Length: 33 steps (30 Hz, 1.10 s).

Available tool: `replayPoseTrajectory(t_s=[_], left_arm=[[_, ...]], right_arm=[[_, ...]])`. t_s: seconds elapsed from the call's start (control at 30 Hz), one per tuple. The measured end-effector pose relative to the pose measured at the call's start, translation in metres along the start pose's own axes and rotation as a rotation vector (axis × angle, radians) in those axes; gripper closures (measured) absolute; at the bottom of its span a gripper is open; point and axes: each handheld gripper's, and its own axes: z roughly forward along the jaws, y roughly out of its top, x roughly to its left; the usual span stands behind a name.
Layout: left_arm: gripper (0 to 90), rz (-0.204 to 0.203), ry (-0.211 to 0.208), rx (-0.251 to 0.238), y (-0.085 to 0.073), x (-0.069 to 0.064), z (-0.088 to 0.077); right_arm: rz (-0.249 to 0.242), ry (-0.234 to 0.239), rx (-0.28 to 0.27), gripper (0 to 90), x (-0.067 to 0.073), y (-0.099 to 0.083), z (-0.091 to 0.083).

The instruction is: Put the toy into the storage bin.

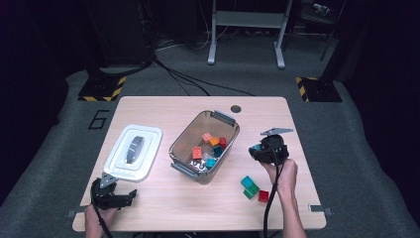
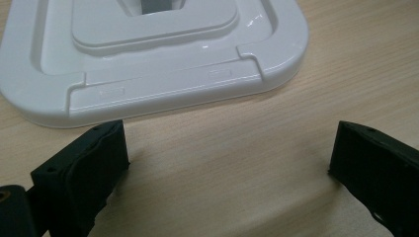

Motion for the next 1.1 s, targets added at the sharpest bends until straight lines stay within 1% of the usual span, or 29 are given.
replayPoseTrajectory(t_s=[0.03,0.1,0.17,0.27,0.33,0.5,0.6,0.63,0.67,0.73,0.9,0.93,1.1], left_arm=[[1.3,0.0,0.0,0.0,0.0,0.0,0.0],[1.3,0.0,0.0,0.0,0.0,0.0,0.0],[1.3,0.0,0.0,0.0,0.0,0.0,0.0],[1.3,-0.001,0.0,0.0,0.0,0.0,0.0],[1.3,-0.003,0.004,-0.008,0.0,0.0,0.001],[1.3,-0.003,0.002,-0.006,0.0,0.0,0.0],[1.3,-0.003,0.002,-0.006,0.0,0.0,0.0],[1.3,-0.003,0.002,-0.007,0.0,0.0,0.001],[1.3,-0.002,0.003,-0.007,0.0,0.0,0.001],[1.3,-0.004,0.002,-0.005,0.0,0.0,0.001],[1.3,-0.004,0.002,-0.005,0.0,0.0,0.001],[1.3,-0.004,0.002,-0.005,0.0,0.0,0.001],[1.3,-0.004,0.002,-0.005,0.0,0.0,0.001]], right_arm=[[0.004,0.001,-0.001,58.9,0.001,0.003,-0.002],[-0.007,-0.001,-0.008,58.9,0.001,0.008,-0.004],[-0.004,-0.003,-0.008,58.9,0.003,0.014,-0.007],[-0.023,-0.002,-0.021,58.9,0.006,0.022,-0.01],[-0.029,-0.005,-0.022,58.9,0.008,0.027,-0.013],[-0.044,0.002,-0.04,58.9,0.015,0.042,-0.017],[-0.071,0.006,-0.045,58.9,0.019,0.05,-0.018],[-0.065,0.005,-0.04,58.9,0.021,0.053,-0.019],[-0.081,0.009,-0.05,58.9,0.022,0.056,-0.018],[-0.086,0.012,-0.048,58.9,0.027,0.061,-0.018],[-0.118,0.028,-0.051,58.9,0.038,0.074,-0.014],[-0.121,0.033,-0.047,58.9,0.041,0.076,-0.013],[-0.171,0.047,-0.034,58.8,0.053,0.086,-0.001]])
